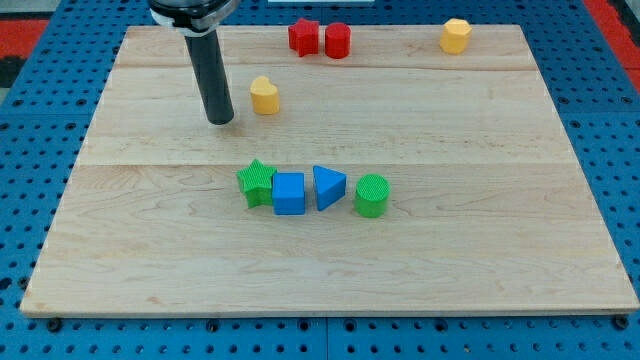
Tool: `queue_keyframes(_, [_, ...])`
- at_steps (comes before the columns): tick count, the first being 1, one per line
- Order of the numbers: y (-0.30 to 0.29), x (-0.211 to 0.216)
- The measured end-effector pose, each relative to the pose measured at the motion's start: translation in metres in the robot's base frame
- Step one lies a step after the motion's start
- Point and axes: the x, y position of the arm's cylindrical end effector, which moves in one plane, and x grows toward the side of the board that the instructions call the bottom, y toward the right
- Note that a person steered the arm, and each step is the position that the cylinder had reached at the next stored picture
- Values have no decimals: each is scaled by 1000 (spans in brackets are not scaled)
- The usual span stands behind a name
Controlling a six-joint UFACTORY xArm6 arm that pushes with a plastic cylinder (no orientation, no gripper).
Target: Push the yellow heart closer to the yellow hexagon
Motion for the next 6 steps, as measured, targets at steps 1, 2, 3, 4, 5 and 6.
queue_keyframes(1, [0,-6])
queue_keyframes(2, [11,-28])
queue_keyframes(3, [27,-30])
queue_keyframes(4, [27,-30])
queue_keyframes(5, [35,-33])
queue_keyframes(6, [47,-39])
